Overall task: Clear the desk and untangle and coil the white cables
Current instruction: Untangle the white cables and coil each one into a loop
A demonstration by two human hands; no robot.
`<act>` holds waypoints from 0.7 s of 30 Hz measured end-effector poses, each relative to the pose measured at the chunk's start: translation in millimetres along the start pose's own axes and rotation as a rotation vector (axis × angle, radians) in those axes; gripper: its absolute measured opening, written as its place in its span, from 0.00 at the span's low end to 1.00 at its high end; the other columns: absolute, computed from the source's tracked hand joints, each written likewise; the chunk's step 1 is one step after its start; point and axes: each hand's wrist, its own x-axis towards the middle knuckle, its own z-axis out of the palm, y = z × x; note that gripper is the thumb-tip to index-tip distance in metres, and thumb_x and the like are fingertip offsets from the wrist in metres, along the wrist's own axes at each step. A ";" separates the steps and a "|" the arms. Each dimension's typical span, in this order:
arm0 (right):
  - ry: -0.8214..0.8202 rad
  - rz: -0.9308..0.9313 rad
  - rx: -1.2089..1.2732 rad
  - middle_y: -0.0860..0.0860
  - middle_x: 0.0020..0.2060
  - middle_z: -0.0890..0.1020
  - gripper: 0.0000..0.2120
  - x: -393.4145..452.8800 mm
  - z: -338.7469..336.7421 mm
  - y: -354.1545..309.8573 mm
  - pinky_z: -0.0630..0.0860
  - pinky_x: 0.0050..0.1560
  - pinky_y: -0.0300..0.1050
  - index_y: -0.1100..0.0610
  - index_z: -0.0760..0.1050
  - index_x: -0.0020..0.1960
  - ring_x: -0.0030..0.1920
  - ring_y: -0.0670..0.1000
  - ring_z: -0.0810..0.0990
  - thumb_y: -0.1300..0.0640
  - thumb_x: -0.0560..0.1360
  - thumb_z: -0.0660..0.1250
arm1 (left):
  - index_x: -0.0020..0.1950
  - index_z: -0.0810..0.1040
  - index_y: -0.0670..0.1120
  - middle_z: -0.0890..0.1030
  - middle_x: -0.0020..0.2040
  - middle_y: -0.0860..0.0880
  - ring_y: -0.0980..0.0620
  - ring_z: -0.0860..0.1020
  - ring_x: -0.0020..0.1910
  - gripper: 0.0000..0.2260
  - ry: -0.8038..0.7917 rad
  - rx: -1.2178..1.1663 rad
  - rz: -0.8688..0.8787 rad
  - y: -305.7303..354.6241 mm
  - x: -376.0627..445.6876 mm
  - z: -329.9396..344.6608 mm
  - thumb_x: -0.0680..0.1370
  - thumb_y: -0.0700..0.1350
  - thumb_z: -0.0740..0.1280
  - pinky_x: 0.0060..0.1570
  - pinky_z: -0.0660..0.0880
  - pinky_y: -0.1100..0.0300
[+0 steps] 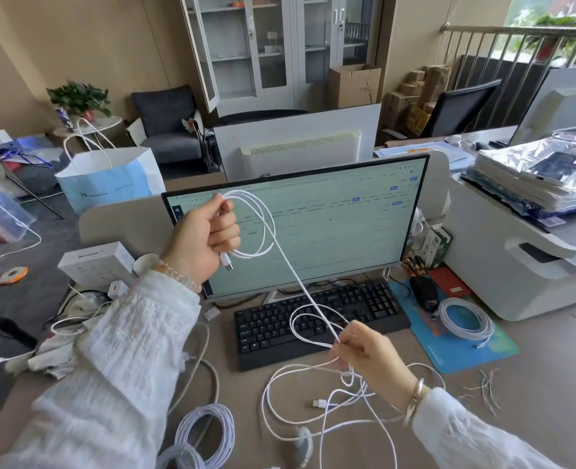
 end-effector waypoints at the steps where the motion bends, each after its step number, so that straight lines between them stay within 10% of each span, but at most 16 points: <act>1: 0.072 -0.056 -0.037 0.48 0.28 0.82 0.05 -1.6 -1.9 -5.9 0.74 0.34 0.36 0.58 0.76 0.42 0.27 0.42 0.76 0.63 0.74 0.70 | 0.38 0.68 0.46 0.58 0.21 0.56 0.60 0.56 0.18 0.16 0.006 0.011 0.014 -2.4 1.4 -2.6 0.84 0.48 0.53 0.17 0.54 0.66; 6: 0.263 -0.441 -0.242 0.46 0.37 0.82 0.04 -5.6 -6.3 -48.7 0.77 0.37 0.42 0.56 0.81 0.44 0.35 0.46 0.79 0.58 0.75 0.67 | 0.38 0.68 0.45 0.59 0.22 0.54 0.58 0.57 0.19 0.16 -0.008 0.142 0.080 -18.6 2.2 -5.7 0.84 0.48 0.53 0.19 0.56 0.66; 16: 0.274 -0.634 -0.431 0.48 0.37 0.81 0.18 1.1 -16.5 -128.7 0.76 0.32 0.53 0.54 0.78 0.44 0.33 0.54 0.78 0.46 0.78 0.53 | 0.37 0.67 0.44 0.76 0.33 0.46 0.49 0.76 0.33 0.17 -0.225 0.544 -0.060 -37.5 -27.2 27.2 0.84 0.47 0.52 0.35 0.76 0.58; 21: 0.286 -0.590 -0.439 0.48 0.34 0.81 0.11 11.8 -28.0 -143.7 0.76 0.34 0.51 0.53 0.78 0.42 0.34 0.55 0.78 0.49 0.75 0.60 | 0.41 0.70 0.41 0.69 0.27 0.46 0.51 0.64 0.22 0.16 -0.299 0.689 -0.139 -47.1 -42.7 48.3 0.84 0.46 0.53 0.24 0.61 0.62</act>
